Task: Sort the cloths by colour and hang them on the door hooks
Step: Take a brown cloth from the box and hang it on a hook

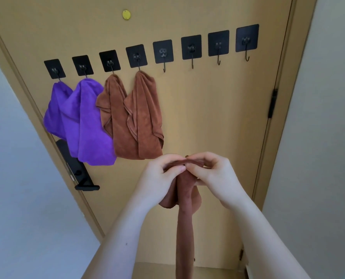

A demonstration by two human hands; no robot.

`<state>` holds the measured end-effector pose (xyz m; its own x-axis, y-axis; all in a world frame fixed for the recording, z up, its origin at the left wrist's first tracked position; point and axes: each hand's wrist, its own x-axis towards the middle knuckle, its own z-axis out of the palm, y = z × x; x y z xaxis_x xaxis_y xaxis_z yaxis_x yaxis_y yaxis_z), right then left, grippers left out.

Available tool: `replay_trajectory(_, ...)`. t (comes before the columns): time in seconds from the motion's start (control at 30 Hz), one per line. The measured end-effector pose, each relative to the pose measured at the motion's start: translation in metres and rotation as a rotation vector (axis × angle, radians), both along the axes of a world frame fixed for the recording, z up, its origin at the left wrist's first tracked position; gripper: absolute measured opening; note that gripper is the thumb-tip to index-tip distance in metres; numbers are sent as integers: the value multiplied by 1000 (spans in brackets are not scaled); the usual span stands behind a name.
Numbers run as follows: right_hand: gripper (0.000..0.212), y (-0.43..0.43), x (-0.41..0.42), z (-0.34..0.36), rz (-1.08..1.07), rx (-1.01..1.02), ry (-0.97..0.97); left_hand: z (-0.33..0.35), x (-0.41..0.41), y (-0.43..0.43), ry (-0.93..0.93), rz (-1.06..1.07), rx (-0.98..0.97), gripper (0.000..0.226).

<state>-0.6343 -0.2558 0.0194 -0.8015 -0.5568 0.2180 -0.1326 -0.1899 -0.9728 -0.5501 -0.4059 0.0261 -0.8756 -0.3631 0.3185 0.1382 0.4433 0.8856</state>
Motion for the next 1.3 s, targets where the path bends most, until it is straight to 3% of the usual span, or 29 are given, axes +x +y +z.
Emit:
replay_trajectory(0.23, 13, -43, -35, 19, 0, 99, 41, 14, -42, -51, -14, 8, -127, 18)
replay_trajectory(0.57, 6, -116, -76, 55, -206, 138, 76, 50, -94, -134, -39, -100, -299, 10)
replay_trajectory(0.83, 27, -134, -106, 92, -262, 223, 123, 72, -131, -169, 118, -98, -231, 5)
replay_trajectory(1.3, 11, -165, -165, 144, -447, 72, 409, 134, -194, -174, 281, 31, -223, 12)
